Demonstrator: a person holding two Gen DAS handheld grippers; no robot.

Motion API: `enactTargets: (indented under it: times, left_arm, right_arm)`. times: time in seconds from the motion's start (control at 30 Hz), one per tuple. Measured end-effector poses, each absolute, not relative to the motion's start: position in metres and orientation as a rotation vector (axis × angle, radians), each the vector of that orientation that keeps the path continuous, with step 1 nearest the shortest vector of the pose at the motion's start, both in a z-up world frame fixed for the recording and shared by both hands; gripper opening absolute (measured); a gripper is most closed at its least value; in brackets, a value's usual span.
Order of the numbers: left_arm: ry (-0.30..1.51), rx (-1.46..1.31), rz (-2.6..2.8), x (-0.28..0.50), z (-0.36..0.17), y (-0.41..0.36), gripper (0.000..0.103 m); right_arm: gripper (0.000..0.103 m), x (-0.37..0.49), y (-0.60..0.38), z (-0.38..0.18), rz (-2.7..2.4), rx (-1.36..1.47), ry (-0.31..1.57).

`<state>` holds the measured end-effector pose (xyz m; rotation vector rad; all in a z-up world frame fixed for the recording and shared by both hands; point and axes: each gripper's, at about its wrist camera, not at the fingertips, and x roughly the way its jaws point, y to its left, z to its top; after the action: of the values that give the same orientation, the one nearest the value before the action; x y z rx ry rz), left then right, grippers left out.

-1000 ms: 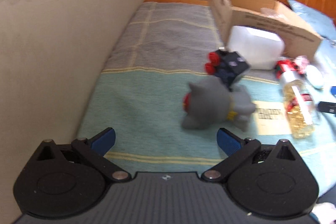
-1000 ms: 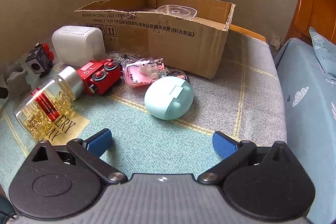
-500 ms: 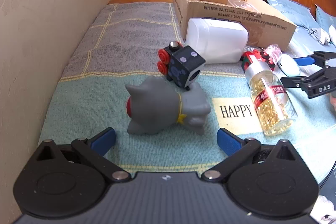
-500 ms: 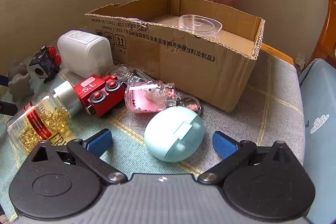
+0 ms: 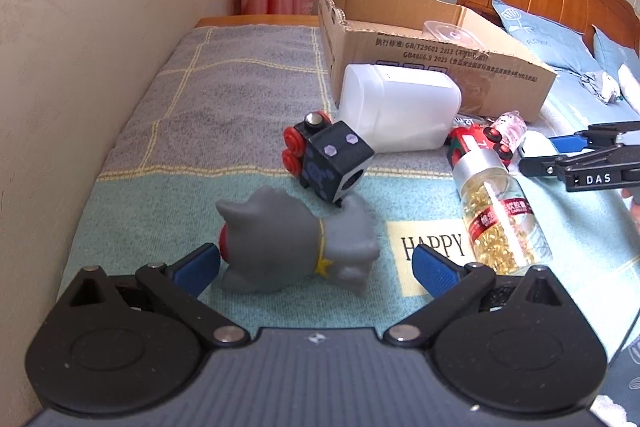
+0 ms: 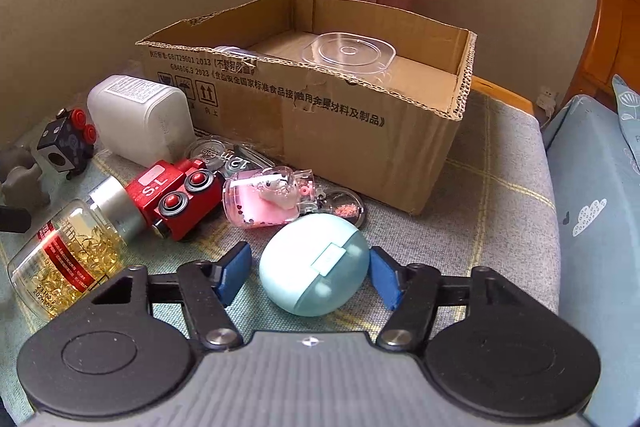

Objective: Organize rigid objects
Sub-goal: 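Grasp the grey cat figurine with the left tool while the right grasps the mint-green case, then carry the cat figurine and green case into the box and release both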

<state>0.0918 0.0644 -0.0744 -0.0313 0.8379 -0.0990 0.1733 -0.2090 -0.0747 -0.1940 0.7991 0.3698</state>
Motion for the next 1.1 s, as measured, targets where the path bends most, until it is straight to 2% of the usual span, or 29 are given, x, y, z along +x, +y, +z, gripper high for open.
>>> enactTargets:
  times: [0.13, 0.2, 0.27, 0.37, 0.7, 1.1]
  left_arm:
    - [0.826, -0.034, -0.094, 0.094, -0.074, 0.065, 0.098]
    - [0.822, -0.04, -0.089, 0.095, -0.072, 0.066, 0.09]
    - [0.821, -0.029, -0.077, 0.097, -0.072, 0.065, 0.089]
    - [0.83, -0.019, -0.059, 0.1, -0.073, 0.066, 0.075]
    - [0.852, -0.005, -0.092, 0.095, -0.067, 0.069, 0.073]
    - [0.778, 0.072, -0.174, 0.095, -0.019, 0.053, 0.073]
  right_arm:
    - [0.063, 0.172, -0.209, -0.074, 0.361, -0.196, 0.806]
    - [0.063, 0.173, -0.209, -0.074, 0.357, -0.194, 0.806]
    - [0.063, 0.173, -0.208, -0.074, 0.348, -0.19, 0.806]
    - [0.063, 0.172, -0.207, -0.073, 0.339, -0.197, 0.806]
    - [0.062, 0.164, -0.21, -0.068, 0.322, -0.224, 0.817]
    - [0.062, 0.144, -0.215, -0.041, 0.336, -0.294, 0.8]
